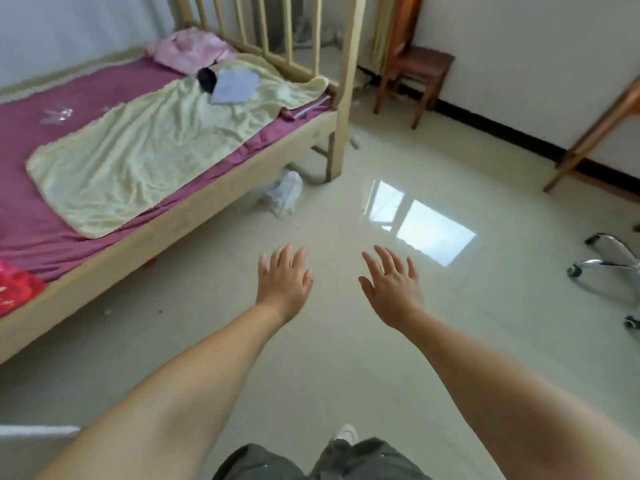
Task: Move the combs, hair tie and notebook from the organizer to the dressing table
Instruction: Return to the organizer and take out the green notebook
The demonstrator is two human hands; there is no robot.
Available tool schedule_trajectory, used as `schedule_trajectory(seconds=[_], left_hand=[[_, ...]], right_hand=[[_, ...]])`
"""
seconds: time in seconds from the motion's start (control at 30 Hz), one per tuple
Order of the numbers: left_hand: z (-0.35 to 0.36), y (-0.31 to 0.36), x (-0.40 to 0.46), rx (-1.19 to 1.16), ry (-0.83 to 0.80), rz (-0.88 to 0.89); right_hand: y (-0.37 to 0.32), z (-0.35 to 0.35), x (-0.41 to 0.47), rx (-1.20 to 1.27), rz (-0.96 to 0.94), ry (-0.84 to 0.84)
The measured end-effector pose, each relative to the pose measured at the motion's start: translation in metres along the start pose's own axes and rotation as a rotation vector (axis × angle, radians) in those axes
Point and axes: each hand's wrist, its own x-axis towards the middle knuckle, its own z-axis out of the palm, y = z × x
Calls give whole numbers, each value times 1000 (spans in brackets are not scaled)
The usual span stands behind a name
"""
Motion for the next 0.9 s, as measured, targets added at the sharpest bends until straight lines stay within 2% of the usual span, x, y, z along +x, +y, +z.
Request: schedule_trajectory(seconds=[0.13, 0.3, 0.67, 0.77, 0.9], left_hand=[[17, 110, 66, 39, -39, 200], [41, 223, 150, 27, -77, 357], [71, 496, 390, 31, -108, 672], [76, 572, 434, 50, -126, 755], [96, 680, 491, 66, -143, 880]], right_hand=[[113, -16, 3, 25, 200, 45], [233, -20, 15, 85, 419, 55], [509, -90, 129, 67, 707, 159], [574, -109, 141, 55, 760, 184], [681, -116, 158, 93, 920, 195]])
